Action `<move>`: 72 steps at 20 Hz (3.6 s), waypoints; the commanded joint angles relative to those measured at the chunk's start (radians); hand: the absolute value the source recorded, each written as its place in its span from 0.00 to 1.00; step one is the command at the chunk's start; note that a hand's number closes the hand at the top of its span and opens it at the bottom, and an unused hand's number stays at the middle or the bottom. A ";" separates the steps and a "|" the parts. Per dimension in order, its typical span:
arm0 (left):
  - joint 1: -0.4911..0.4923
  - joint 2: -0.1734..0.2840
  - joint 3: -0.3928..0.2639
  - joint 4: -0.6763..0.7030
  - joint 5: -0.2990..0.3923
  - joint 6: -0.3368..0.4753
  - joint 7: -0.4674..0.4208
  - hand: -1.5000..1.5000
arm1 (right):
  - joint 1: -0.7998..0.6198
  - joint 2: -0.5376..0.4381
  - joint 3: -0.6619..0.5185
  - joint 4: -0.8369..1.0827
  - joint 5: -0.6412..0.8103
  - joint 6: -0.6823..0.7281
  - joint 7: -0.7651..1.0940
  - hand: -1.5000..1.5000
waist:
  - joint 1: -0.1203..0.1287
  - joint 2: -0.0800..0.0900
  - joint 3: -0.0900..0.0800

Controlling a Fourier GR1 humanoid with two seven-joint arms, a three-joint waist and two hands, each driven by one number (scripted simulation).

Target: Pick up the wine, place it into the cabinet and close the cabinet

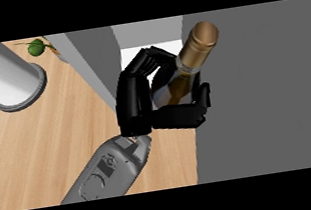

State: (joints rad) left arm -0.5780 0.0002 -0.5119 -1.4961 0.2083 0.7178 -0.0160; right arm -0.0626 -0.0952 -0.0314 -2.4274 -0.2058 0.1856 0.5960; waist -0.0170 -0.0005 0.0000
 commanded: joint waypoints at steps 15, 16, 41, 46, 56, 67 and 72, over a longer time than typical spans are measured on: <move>0.027 0.000 -0.023 0.238 0.063 0.026 -0.228 1.00 | 0.036 -0.047 -0.085 -0.140 -0.171 0.028 0.078 0.00 | 0.001 -0.001 0.000; 0.006 0.000 -0.041 0.297 0.092 0.058 -0.278 1.00 | 0.042 0.017 0.009 -0.196 -0.086 -0.030 0.100 0.00 | -0.013 -0.001 0.000; -0.134 0.000 0.192 0.642 0.266 -0.156 -0.478 1.00 | 0.006 0.010 0.019 -0.124 -0.073 -0.038 0.071 0.00 | -0.006 0.003 -0.001; -0.256 0.000 0.261 0.794 0.249 -0.175 -0.461 1.00 | -0.010 0.003 0.009 -0.097 -0.081 -0.035 0.071 0.00 | -0.014 0.006 -0.001; -0.384 0.000 0.335 0.999 0.211 -0.154 -0.585 1.00 | 0.028 0.012 0.029 -0.133 -0.067 -0.022 0.061 0.00 | -0.020 0.006 0.000; -0.525 0.000 0.432 1.186 0.264 -0.193 -0.672 1.00 | 0.000 -0.003 -0.040 -0.008 -0.128 0.024 -0.034 0.00 | -0.025 0.012 0.000; -0.534 0.000 0.492 1.213 0.354 -0.195 -0.692 1.00 | -0.045 0.020 0.012 -0.031 -0.092 -0.014 0.013 0.00 | -0.052 0.019 -0.001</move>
State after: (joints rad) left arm -1.0911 0.0010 -0.0654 -0.3120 0.4999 0.5172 -0.6839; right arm -0.0896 -0.0836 -0.0160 -2.4071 -0.2295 0.1842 0.5869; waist -0.0507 0.0118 -0.0004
